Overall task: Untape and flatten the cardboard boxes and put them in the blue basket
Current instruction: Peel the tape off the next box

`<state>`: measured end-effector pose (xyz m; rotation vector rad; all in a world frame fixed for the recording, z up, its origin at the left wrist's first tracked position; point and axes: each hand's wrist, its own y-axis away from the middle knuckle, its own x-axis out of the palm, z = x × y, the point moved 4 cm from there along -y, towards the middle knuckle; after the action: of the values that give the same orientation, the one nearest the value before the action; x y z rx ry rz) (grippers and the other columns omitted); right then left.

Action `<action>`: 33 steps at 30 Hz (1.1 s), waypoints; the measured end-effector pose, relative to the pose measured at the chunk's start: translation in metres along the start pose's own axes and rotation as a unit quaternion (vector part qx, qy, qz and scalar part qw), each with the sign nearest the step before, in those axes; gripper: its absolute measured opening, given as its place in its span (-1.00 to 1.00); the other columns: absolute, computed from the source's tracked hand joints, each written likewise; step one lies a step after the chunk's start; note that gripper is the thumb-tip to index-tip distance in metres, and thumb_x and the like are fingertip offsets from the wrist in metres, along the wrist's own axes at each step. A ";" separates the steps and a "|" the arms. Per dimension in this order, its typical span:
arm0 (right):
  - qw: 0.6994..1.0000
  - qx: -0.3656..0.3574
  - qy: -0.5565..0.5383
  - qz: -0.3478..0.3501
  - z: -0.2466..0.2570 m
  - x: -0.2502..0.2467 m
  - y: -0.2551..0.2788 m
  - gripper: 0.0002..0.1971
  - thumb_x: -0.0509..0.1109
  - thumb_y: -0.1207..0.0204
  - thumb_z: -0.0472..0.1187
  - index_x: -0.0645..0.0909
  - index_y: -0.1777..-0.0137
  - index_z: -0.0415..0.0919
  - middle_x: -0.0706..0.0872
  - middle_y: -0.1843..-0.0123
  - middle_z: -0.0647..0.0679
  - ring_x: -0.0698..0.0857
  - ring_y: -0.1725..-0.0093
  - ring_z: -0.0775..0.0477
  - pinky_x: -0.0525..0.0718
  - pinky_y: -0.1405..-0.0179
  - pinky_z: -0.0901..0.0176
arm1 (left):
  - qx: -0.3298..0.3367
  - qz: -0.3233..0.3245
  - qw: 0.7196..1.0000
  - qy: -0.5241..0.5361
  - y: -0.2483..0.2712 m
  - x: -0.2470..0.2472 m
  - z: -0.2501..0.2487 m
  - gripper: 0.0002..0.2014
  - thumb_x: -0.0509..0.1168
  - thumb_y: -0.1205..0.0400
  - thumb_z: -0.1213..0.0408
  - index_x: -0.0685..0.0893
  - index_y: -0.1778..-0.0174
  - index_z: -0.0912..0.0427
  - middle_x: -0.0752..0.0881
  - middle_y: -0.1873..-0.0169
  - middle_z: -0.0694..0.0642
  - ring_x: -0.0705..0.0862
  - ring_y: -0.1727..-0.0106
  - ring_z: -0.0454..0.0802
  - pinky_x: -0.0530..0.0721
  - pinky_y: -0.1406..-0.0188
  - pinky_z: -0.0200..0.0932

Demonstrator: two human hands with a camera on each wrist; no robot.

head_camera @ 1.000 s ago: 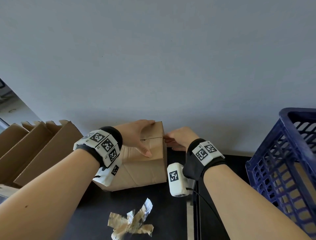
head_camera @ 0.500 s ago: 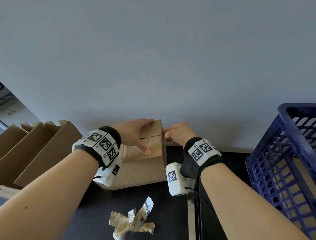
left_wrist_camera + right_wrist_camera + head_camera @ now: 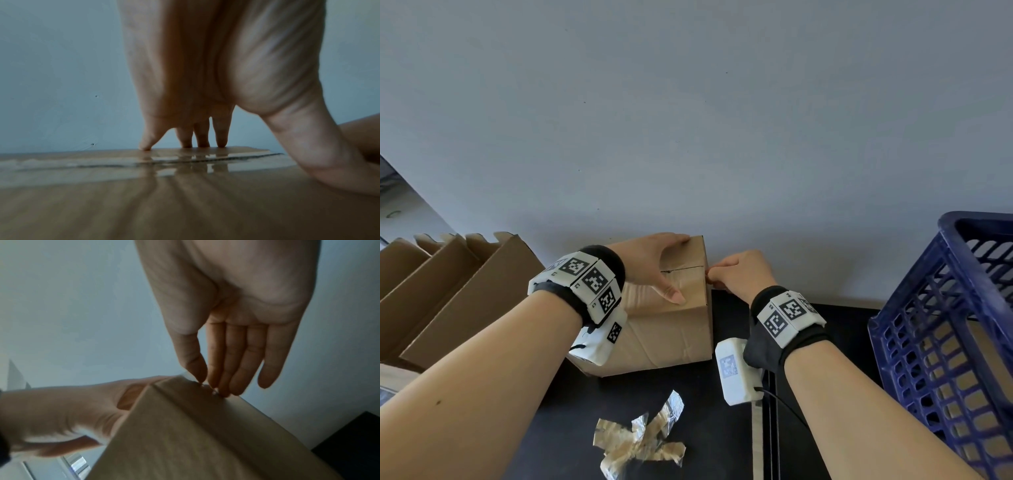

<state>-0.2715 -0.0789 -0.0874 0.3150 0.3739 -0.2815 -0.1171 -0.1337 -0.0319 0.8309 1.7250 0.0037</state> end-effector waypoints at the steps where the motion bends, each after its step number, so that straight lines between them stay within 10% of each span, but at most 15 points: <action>1: 1.000 0.017 -0.003 0.002 -0.001 0.001 -0.001 -0.87 0.48 -0.34 -0.25 0.80 0.23 -0.33 0.83 0.24 -0.18 0.81 0.09 -0.21 0.76 -0.06 -0.06 | 0.000 0.000 1.000 0.002 0.000 0.000 0.000 0.14 0.63 -0.24 -0.02 0.04 -0.65 -0.12 0.19 -0.61 -0.14 0.21 -0.60 -0.08 0.23 -0.53 -0.07; 7: 0.989 0.096 -0.021 0.106 0.004 0.005 0.001 -0.85 0.37 -0.50 -0.27 0.68 0.21 -0.34 0.79 0.09 -0.26 0.67 0.30 -0.04 0.65 0.12 0.16 | 0.002 -0.002 1.000 -0.004 0.000 0.000 0.000 0.14 0.62 -0.25 -0.03 0.04 -0.65 -0.11 0.20 -0.60 -0.15 0.23 -0.59 -0.08 0.25 -0.49 -0.12; 12: 0.980 0.134 -0.050 0.135 0.001 0.003 0.000 -0.68 0.30 -0.57 -0.26 0.64 -0.22 -0.44 0.71 0.26 -0.08 0.64 0.33 0.05 0.65 0.12 0.21 | 0.007 -0.004 1.000 -0.008 0.001 0.001 -0.002 0.13 0.62 -0.27 -0.01 0.03 -0.66 -0.09 0.19 -0.61 -0.14 0.22 -0.59 -0.09 0.24 -0.46 -0.17; 19: 0.966 0.177 -0.116 0.149 -0.007 0.007 0.002 -0.79 0.32 -0.56 -0.18 0.61 0.27 -0.24 0.67 0.32 -0.08 0.59 0.32 0.02 0.68 0.12 0.18 | 0.010 -0.005 1.000 -0.013 0.001 0.001 -0.002 0.13 0.61 -0.27 -0.01 0.03 -0.66 -0.08 0.20 -0.61 -0.13 0.23 -0.59 -0.08 0.24 -0.46 -0.17; 33: 0.955 0.221 -0.117 0.161 -0.010 0.016 -0.008 -0.73 0.21 -0.58 -0.29 0.42 0.39 -0.20 0.49 0.35 -0.06 0.48 0.37 0.02 0.65 -0.03 0.14 | 0.014 -0.007 1.000 0.002 0.000 0.000 -0.001 0.12 0.62 -0.28 0.02 0.05 -0.66 -0.06 0.22 -0.60 -0.12 0.25 -0.58 -0.09 0.23 -0.37 -0.25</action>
<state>-0.2628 -0.0858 -0.1044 0.7674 0.0166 -0.0754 -0.1183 -0.1330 -0.0316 0.8412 1.7385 -0.0284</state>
